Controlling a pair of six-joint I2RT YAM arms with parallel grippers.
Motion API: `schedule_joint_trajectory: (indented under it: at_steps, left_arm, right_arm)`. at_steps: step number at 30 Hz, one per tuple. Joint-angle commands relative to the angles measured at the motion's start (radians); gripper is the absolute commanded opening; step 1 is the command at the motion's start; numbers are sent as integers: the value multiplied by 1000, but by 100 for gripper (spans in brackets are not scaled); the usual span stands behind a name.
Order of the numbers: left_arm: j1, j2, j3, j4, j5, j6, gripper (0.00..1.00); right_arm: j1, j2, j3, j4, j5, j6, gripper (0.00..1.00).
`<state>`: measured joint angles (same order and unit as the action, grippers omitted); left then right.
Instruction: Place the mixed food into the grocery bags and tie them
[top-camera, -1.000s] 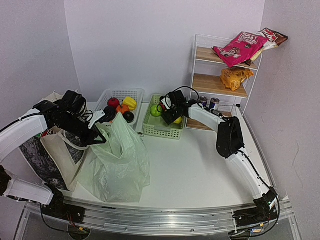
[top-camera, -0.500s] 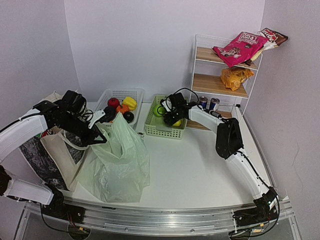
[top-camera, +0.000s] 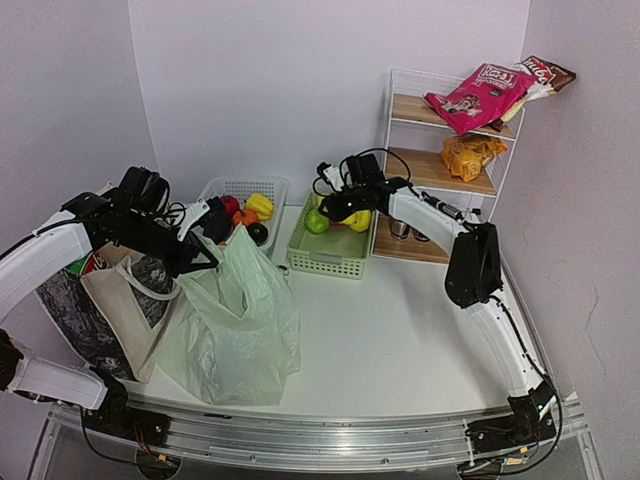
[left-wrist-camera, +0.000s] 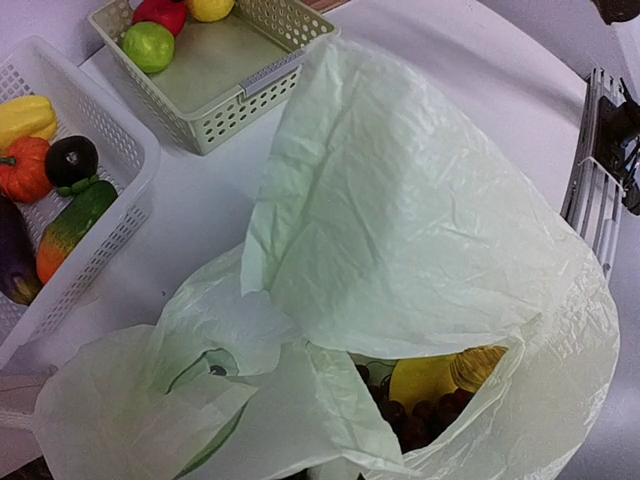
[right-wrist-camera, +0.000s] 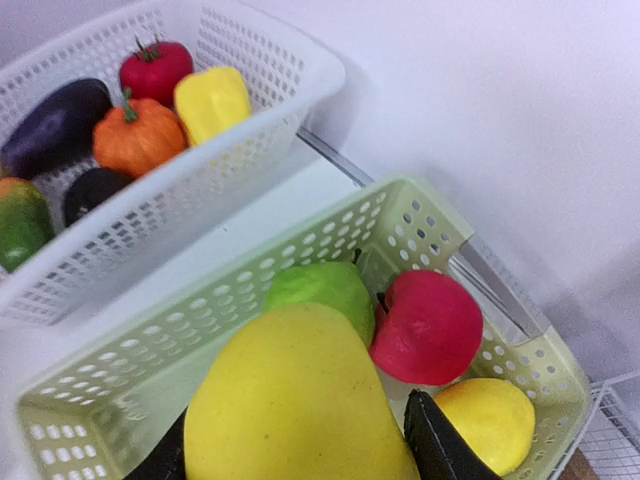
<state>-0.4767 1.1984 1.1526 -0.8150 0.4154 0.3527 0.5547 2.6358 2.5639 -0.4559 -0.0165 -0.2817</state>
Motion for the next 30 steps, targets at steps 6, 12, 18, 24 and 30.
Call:
schedule_joint_trajectory:
  at_steps: [6, 12, 18, 24, 30]
  left_arm:
    - [7, -76, 11, 70, 25, -18, 0]
    - [7, -111, -32, 123, 40, -19, 0]
    - [7, -122, -40, 151, 55, -12, 0]
    - [7, -148, -53, 152, 60, -17, 0]
    - [8, -151, -49, 162, 55, -17, 0]
  right_arm:
    - [86, -505, -549, 56, -405, -36, 10]
    - [157, -662, -897, 55, -404, -40, 6]
    - [125, -608, -970, 54, -277, -29, 3]
    - [75, -507, -916, 53, -215, 7, 2]
    - [48, -436, -837, 44, -173, 6, 2]
